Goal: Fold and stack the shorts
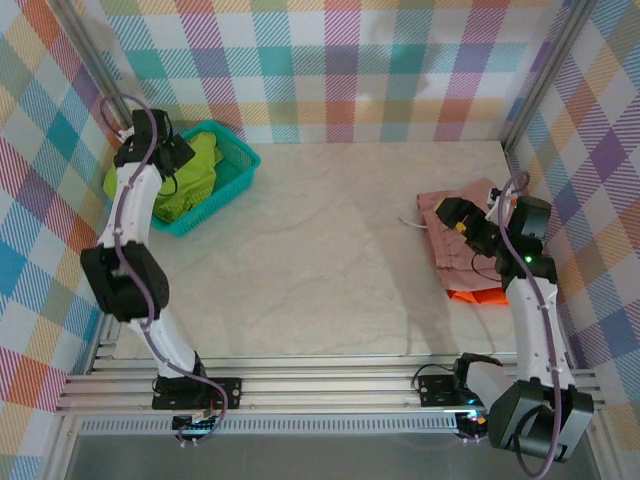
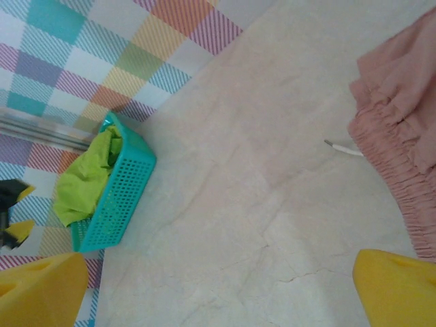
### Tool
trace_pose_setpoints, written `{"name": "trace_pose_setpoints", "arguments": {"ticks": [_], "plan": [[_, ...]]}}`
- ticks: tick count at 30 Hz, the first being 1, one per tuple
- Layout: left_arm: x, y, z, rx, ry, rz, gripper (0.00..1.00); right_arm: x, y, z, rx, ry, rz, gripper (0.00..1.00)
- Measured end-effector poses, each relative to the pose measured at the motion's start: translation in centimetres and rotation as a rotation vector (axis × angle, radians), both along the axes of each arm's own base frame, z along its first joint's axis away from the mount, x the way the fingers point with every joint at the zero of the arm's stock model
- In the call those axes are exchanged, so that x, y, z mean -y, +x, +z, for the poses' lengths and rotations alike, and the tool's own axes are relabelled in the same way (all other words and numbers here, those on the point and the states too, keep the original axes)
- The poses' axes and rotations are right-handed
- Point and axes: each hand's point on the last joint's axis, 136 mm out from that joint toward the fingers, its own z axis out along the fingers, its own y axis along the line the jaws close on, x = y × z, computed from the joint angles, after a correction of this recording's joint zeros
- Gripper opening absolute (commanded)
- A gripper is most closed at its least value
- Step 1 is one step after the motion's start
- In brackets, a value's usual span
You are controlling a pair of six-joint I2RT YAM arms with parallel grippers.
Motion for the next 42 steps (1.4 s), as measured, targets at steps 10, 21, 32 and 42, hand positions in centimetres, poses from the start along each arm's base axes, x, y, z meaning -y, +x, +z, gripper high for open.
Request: {"name": "trace_pose_setpoints", "arguments": {"ticks": [10, 21, 32, 42], "plan": [[-1.5, 7.6, -12.1, -0.135, -0.076, 0.034, 0.96, -0.7, -1.6, 1.2, 0.062, -0.010, 0.015, 0.99], [-0.9, 8.6, -15.0, -0.146, -0.153, 0.050, 0.02, -0.9, -1.5, 0.8, 0.048, -0.007, 0.021, 0.99], [2.9, 8.6, -2.1, 0.079, -0.254, -0.092, 0.00, -1.1, -1.6, 0.9, 0.051, -0.007, 0.026, 0.99], [15.5, -3.3, 28.7, 0.654, -0.248, -0.478, 0.00, -1.4, -1.8, 1.4, 0.066, -0.001, 0.029, 0.99]]}}
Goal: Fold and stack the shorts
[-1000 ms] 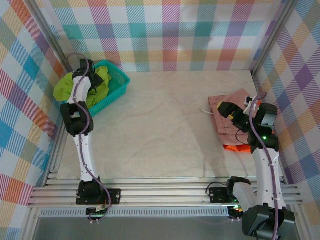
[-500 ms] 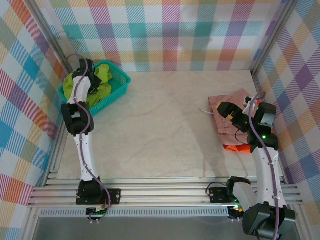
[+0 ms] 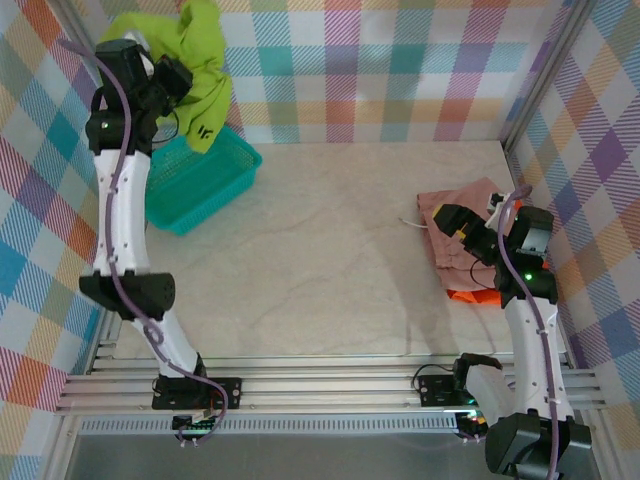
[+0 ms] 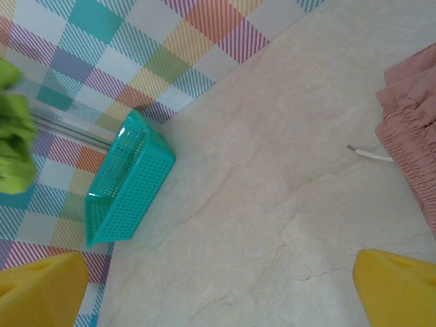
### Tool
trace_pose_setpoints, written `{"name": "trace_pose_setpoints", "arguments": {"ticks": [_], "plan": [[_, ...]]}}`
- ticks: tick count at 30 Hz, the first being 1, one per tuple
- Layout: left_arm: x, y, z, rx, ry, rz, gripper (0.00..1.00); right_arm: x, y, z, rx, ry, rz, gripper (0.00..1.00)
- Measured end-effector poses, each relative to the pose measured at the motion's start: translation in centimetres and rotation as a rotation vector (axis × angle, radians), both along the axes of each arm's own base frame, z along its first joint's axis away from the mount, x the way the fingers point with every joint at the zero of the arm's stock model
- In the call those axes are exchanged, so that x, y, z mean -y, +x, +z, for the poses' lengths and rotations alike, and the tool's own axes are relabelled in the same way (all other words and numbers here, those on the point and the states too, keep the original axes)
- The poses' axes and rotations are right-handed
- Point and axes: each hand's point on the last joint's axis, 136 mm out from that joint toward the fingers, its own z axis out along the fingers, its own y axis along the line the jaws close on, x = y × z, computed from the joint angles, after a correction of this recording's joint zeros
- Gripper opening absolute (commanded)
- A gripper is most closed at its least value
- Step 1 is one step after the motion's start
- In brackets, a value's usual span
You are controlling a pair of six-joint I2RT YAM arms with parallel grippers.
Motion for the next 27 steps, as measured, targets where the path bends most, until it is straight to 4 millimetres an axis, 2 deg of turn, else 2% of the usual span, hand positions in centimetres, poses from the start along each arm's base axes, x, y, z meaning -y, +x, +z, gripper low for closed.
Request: {"name": "trace_pose_setpoints", "arguments": {"ticks": [2, 3, 5, 7, 9, 11, 13, 14, 16, 17, 19, 24, 27], "plan": [[3.5, -3.2, 3.1, 0.070, -0.006, -0.095, 0.00, -0.1, 0.0, 0.0, -0.004, 0.007, 0.000, 1.00], [5.0, -4.4, 3.9, 0.086, -0.009, -0.136, 0.02, -0.1, 0.0, 0.0, -0.006, 0.008, 0.001, 0.99], [8.3, -6.5, 4.4, 0.089, -0.013, -0.230, 0.05, -0.2, -0.1, 0.0, -0.006, 0.009, 0.005, 0.99], [11.0, -7.6, 3.2, 0.057, -0.006, -0.305, 0.14, -0.4, -0.1, 0.0, -0.007, 0.009, 0.009, 1.00], [13.7, -8.1, -0.1, -0.015, 0.020, -0.371, 0.29, -0.5, -0.1, -0.1, -0.010, 0.009, 0.013, 1.00], [16.4, -8.2, -5.2, -0.127, 0.055, -0.435, 0.60, -0.6, -0.2, -0.2, -0.014, 0.009, 0.016, 0.99], [18.9, -8.6, -11.1, -0.257, 0.092, -0.495, 0.72, -0.7, -0.3, -0.3, -0.021, 0.007, 0.021, 0.99], [19.9, -8.8, -14.0, -0.320, 0.114, -0.519, 0.75, -0.8, -0.4, -0.4, -0.025, 0.005, 0.025, 0.99], [20.9, -9.2, -18.2, -0.409, 0.162, -0.551, 0.78, -1.0, -0.6, -0.7, -0.031, -0.003, 0.036, 1.00], [21.2, -9.5, -19.9, -0.441, 0.190, -0.564, 0.83, -1.2, -0.6, -0.8, -0.035, -0.007, 0.044, 0.99], [21.0, -9.8, -21.7, -0.473, 0.239, -0.566, 0.90, -1.7, -0.8, -0.9, -0.039, -0.018, 0.067, 1.00], [19.6, -11.9, -22.1, -0.449, 0.319, -0.577, 0.96, -4.1, -0.4, -1.8, -0.070, -0.077, 0.149, 1.00], [20.1, -14.2, -22.2, -0.419, 0.378, -0.615, 0.96, -5.3, -0.1, -3.5, -0.116, -0.125, 0.180, 1.00]]}}
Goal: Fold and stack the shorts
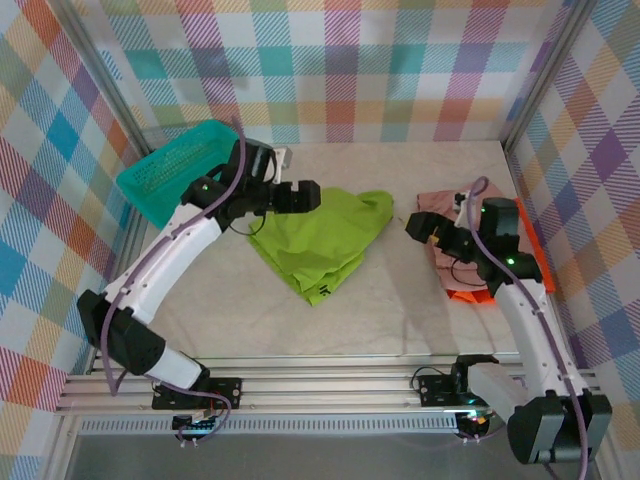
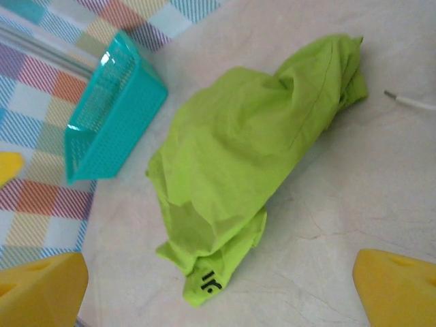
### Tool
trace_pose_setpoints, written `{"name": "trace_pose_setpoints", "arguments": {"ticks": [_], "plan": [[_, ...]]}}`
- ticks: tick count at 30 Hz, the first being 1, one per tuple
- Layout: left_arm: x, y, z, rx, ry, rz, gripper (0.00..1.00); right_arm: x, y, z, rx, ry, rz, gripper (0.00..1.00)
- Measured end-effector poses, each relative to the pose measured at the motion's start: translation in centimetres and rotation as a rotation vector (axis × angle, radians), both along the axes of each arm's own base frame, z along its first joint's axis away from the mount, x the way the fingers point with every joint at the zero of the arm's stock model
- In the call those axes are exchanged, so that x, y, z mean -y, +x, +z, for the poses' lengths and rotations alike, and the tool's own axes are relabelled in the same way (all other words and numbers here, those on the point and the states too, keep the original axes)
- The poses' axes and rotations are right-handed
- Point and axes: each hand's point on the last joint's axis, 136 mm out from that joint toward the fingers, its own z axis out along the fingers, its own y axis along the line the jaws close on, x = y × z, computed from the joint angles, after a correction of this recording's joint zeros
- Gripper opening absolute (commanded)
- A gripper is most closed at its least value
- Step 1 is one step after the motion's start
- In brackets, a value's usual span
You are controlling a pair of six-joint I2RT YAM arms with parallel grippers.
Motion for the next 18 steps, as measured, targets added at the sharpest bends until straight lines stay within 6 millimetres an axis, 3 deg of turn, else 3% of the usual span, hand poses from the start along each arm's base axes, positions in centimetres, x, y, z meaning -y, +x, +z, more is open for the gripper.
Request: {"name": "trace_pose_setpoints", "arguments": {"ticks": [3, 8, 13, 18], "plan": [[1.8, -2.3, -2.2, 0.009, 0.069, -0.074, 0.92, -0.1, 0.3, -1.2, -0.036, -0.029, -0.008, 1.00], [2.1, -5.2, -10.0, -0.064, 0.277, -0.124, 0.83, 0.8, 0.6, -1.6, -0.034, -0.072, -0.051, 0.99], [1.7, -5.6, -14.8, -0.080, 0.480, -0.129, 0.70, 1.2, 0.7, -1.8, -0.036, -0.091, -0.067, 0.99], [2.0, -5.8, -18.8, -0.099, 0.631, -0.158, 0.67, 1.2, 0.7, -1.8, -0.036, -0.093, -0.068, 1.00]]}}
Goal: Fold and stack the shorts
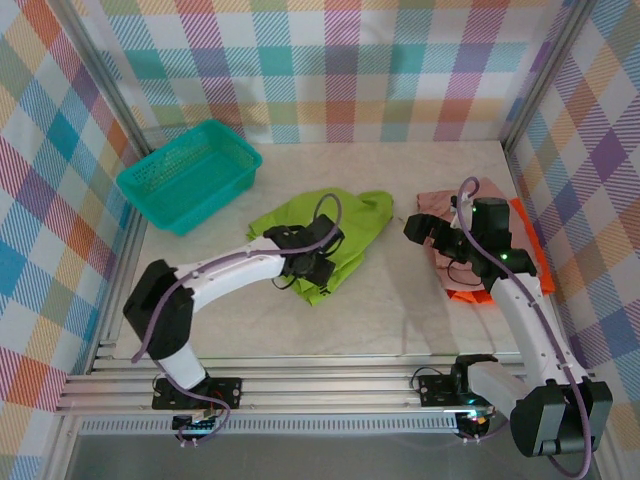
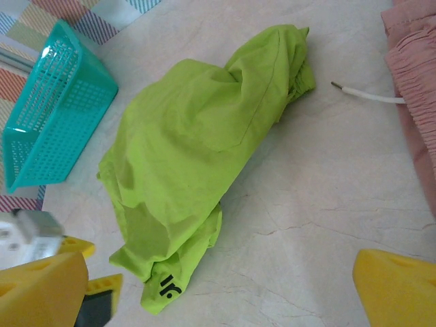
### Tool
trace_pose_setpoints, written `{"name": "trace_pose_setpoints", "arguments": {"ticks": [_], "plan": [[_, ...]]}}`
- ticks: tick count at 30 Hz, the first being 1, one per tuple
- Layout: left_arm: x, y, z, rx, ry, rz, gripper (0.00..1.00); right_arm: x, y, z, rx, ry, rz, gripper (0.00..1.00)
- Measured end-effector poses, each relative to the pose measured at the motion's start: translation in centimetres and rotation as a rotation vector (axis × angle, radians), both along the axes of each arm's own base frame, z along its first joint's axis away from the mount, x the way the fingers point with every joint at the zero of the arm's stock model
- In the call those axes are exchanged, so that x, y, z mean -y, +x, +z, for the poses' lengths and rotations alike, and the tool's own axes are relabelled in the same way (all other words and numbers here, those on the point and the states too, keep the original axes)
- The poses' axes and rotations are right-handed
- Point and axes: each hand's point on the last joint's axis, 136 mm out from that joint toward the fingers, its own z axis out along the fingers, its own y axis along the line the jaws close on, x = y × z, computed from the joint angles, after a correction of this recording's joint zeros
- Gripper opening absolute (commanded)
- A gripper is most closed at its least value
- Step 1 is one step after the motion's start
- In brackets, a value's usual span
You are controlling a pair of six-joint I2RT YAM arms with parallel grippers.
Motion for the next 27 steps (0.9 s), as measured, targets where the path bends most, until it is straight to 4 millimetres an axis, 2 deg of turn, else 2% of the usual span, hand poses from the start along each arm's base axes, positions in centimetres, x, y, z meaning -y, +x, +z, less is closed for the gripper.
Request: {"name": "trace_pose_setpoints", "arguments": {"ticks": [3, 5, 6, 9, 11, 12, 16, 18, 21, 25, 27], "plan": [[-0.2, 0.0, -2.3, -0.023, 0.067, -0.003, 0.65, 0.0, 0.0, 0.0, 0.000, -0.001, 0.000, 0.99], [-0.5, 0.1, -3.7, -0.035, 0.109, 0.002, 0.57, 0.0, 0.0, 0.0, 0.002, -0.003, 0.002, 0.99], [-0.6, 0.2, -4.1, -0.037, 0.125, 0.002, 0.51, 0.0, 0.0, 0.0, 0.001, -0.003, 0.001, 1.00], [-0.9, 0.7, -4.9, -0.024, 0.163, 0.010, 0.23, 0.1, 0.0, 0.0, 0.002, -0.006, -0.002, 1.00], [-0.9, 1.2, -4.8, 0.003, 0.167, 0.019, 0.05, 0.1, 0.0, -0.1, 0.002, -0.008, -0.004, 1.00], [-0.9, 1.5, -4.5, 0.016, 0.169, 0.022, 0.00, 0.1, 0.0, -0.1, 0.003, -0.009, -0.002, 0.99], [-0.3, 2.8, -2.9, 0.083, 0.157, 0.029, 0.00, 0.2, 0.0, -0.1, 0.008, -0.022, 0.003, 1.00], [-0.1, 3.2, -1.6, 0.117, 0.137, 0.034, 0.00, 0.2, 0.0, -0.2, 0.010, -0.027, 0.003, 0.99], [-0.1, 3.7, 2.3, 0.192, 0.080, 0.043, 0.00, 0.2, 0.1, -0.2, 0.010, -0.027, 0.005, 0.99], [-0.9, 4.6, 10.5, 0.332, -0.048, 0.081, 0.00, -0.3, 0.6, -1.1, -0.013, -0.022, 0.028, 0.99], [-2.3, 5.4, 14.4, 0.395, -0.116, 0.124, 0.00, -1.0, 0.9, -2.0, -0.033, -0.034, 0.052, 0.99]]}}
